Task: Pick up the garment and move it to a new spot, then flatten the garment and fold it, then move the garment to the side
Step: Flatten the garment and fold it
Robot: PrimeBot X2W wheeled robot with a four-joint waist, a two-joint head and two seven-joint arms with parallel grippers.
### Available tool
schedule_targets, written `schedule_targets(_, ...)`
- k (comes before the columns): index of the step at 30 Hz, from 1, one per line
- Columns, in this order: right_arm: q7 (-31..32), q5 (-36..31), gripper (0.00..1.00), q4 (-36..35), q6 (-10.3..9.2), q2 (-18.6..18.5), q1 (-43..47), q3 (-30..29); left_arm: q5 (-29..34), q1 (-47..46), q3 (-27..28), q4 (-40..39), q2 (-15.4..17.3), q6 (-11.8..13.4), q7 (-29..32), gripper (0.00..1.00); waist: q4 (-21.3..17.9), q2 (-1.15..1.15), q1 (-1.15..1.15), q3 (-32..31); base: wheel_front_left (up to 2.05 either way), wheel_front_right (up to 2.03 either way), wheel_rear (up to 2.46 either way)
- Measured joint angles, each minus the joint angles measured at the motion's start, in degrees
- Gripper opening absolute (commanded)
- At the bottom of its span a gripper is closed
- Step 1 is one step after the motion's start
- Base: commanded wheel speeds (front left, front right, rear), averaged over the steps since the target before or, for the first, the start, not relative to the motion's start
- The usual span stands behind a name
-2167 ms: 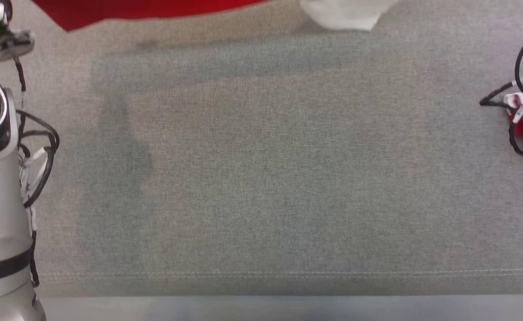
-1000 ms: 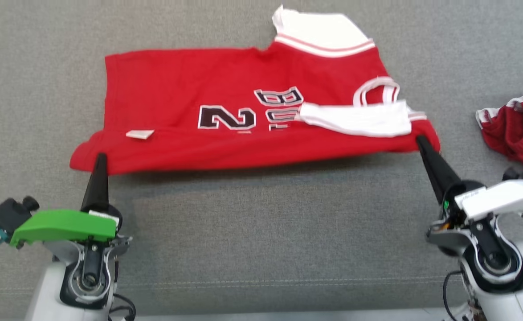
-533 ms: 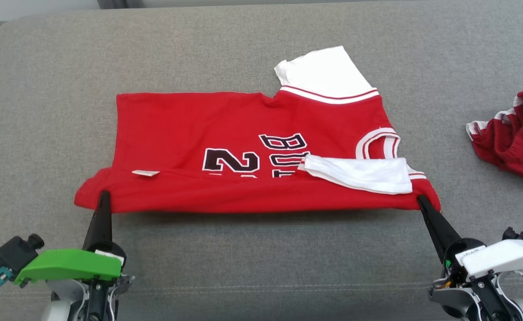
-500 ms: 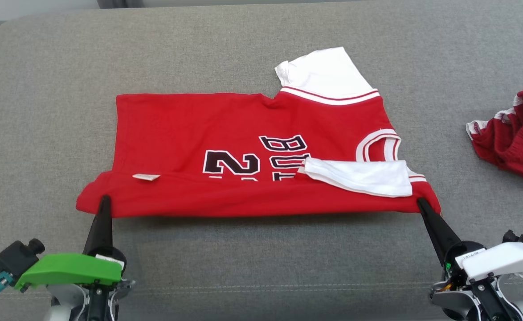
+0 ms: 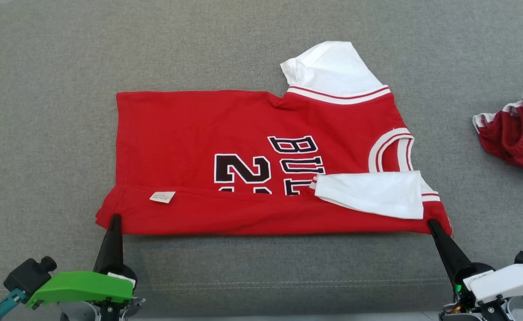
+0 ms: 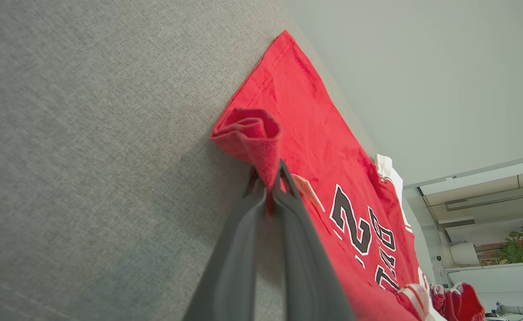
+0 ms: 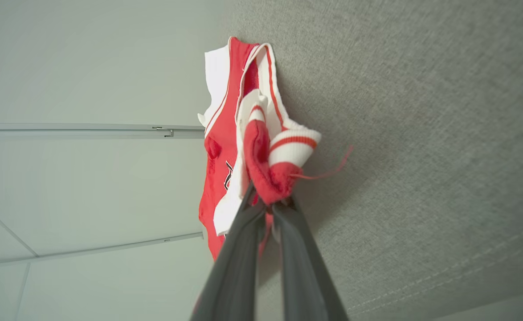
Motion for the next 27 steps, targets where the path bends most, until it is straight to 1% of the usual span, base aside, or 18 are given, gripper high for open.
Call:
schedule_targets(7, -0.18, -0.26, 0.0, -0.1, -0.22, -0.3, 0.97, -0.21, 0.14, 0.42, -0.03, -1.44, -0.51, 0.25, -0.58, 0.05, 0.09, 0.0, 0.0, 0.43, 0.0, 0.0, 0.0)
schedule_targets(11, -0.66, -0.71, 0.0, -0.22, -0.22, -0.69, 1.71, -0.8, 0.21, 2.45, -0.13, -1.54, -0.74, 0.47, -1.07, 0.05, 0.14, 0.0, 0.0, 0.63, 0.0, 0.0, 0.0)
schedule_targets(18, -0.73, -0.77, 0.0, -0.26, -0.23, -1.26, 1.85, -1.56, 0.19, 4.16, -1.52, -1.57, -1.29, 0.8, -1.08, 0.05, 0.53, 0.0, 0.0, 0.82, 0.0, 0.0, 0.0)
schedule_targets(20, -0.94, -0.77, 0.0, -0.25, -0.23, -1.31, 2.2, -1.69, 0.19, 4.17, -1.87, -1.48, -1.33, 0.94, -1.08, 0.04, 0.8, 0.0, 0.0, 0.79, 0.0, 0.0, 0.0)
schedule_targets(27, -0.89, -1.47, 0.0, 0.42, -0.3, -1.45, 3.0, 0.0, 0.2, 5.14, -1.75, -1.33, -1.34, 1.54, -1.26, 0.03, 1.3, 0.0, 0.0, 0.47, 0.0, 0.0, 0.0)
